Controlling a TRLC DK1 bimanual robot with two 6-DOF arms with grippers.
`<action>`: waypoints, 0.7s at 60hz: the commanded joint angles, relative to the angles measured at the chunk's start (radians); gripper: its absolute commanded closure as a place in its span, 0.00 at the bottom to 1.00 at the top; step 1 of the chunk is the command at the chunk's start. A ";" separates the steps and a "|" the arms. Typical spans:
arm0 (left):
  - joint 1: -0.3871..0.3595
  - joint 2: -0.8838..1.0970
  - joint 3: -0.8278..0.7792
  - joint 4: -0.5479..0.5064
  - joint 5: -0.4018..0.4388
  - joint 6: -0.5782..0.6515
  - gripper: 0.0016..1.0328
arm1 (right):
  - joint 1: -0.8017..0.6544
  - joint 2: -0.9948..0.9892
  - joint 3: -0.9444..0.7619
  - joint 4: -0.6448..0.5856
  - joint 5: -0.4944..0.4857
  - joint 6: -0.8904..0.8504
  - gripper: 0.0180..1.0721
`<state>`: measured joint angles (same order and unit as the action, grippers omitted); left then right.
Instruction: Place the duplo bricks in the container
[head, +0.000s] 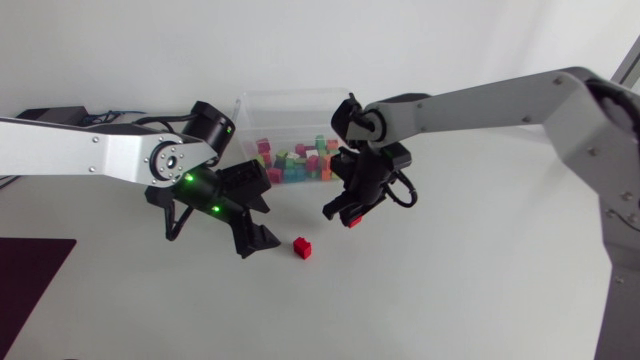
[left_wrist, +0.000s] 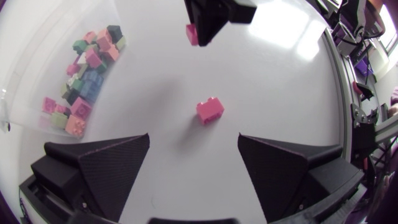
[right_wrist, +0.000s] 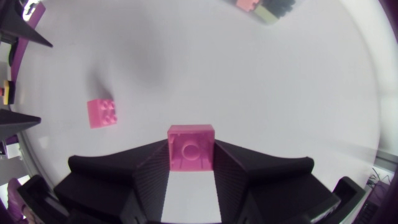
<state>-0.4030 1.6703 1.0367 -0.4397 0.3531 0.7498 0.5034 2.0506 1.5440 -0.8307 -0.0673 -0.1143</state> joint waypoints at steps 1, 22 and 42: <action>-0.028 0.029 0.005 -0.005 -0.025 -0.058 0.05 | -0.022 -0.058 -0.030 0.004 -0.003 0.016 0.78; -0.142 0.147 0.135 -0.067 -0.183 -0.290 0.05 | -0.062 -0.142 -0.010 -0.008 -0.005 0.034 0.78; -0.212 0.252 0.227 -0.091 -0.286 -0.405 0.10 | -0.089 -0.210 0.044 -0.018 -0.006 0.044 0.78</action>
<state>-0.6044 1.8870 1.2255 -0.5148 0.0879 0.3931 0.4297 1.8729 1.5509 -0.8352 -0.0746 -0.0967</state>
